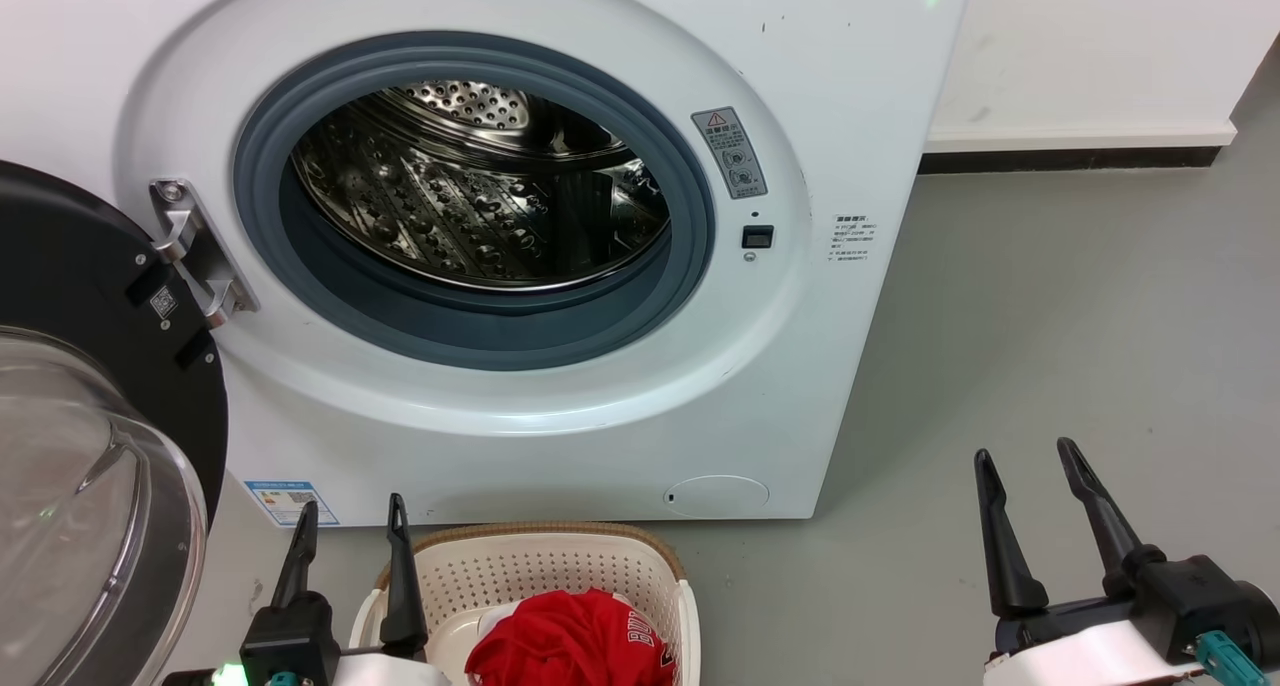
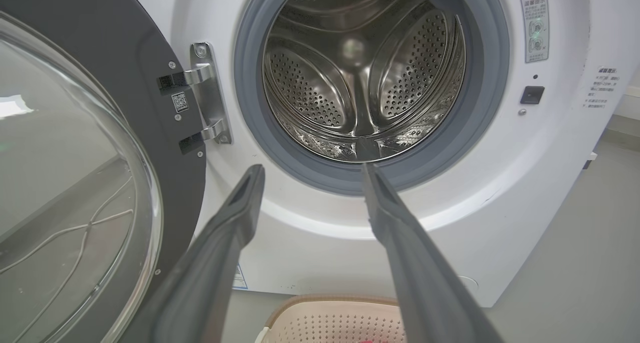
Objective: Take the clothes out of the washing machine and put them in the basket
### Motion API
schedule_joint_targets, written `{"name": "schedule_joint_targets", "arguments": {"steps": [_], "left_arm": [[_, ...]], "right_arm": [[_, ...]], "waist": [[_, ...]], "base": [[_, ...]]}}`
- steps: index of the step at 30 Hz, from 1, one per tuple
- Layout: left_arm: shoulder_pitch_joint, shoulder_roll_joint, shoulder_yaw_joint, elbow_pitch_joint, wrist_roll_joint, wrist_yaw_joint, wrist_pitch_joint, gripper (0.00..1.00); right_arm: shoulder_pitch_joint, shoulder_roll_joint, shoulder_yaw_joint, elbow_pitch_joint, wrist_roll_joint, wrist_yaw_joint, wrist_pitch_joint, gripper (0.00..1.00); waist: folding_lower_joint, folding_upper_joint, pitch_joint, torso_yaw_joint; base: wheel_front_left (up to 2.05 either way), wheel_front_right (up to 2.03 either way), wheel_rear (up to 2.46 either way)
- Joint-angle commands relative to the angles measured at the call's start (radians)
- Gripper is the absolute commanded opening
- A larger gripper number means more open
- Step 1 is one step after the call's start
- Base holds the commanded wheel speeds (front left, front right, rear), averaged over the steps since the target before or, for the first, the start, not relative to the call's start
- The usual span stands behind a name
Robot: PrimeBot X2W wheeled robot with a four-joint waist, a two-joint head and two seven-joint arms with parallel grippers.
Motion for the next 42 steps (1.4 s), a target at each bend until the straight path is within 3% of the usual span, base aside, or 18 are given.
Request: {"name": "schedule_joint_targets", "arguments": {"steps": [1,3,4,9,42], "left_arm": [[0.008,-0.002,0.004,0.006,0.008,-0.002,-0.003,1.00],[0.006,-0.003,0.007,0.009,0.009,-0.001,-0.003,1.00],[0.000,-0.002,0.006,0.008,0.007,0.000,0.000,0.00],[0.008,-0.003,0.005,0.046,0.004,0.000,0.006,0.00],[-0.081,-0.004,0.062,0.097,-0.609,-0.096,0.153,0.00]], "right_arm": [[0.013,0.000,0.002,0.002,0.004,-0.001,-0.002,1.00],[0.012,0.000,0.001,0.002,0.004,-0.001,-0.002,1.00],[0.000,0.000,0.000,0.000,0.003,0.000,0.000,0.00],[0.010,0.000,0.001,0.033,0.008,0.000,0.004,0.00],[-0.067,-0.030,-0.010,0.105,0.655,0.000,0.119,0.00]], "waist": [[0.0001,-0.0001,0.000,-0.002],[0.0001,-0.0001,0.001,-0.003],[0.0001,-0.0001,0.001,-0.003],[0.0001,-0.0001,0.001,-0.003],[0.0001,-0.0001,0.000,0.007]], "base": [[0.00,0.00,0.00],[0.00,0.00,0.00],[0.00,0.00,0.00],[0.00,0.00,0.00],[0.00,0.00,0.00]]}}
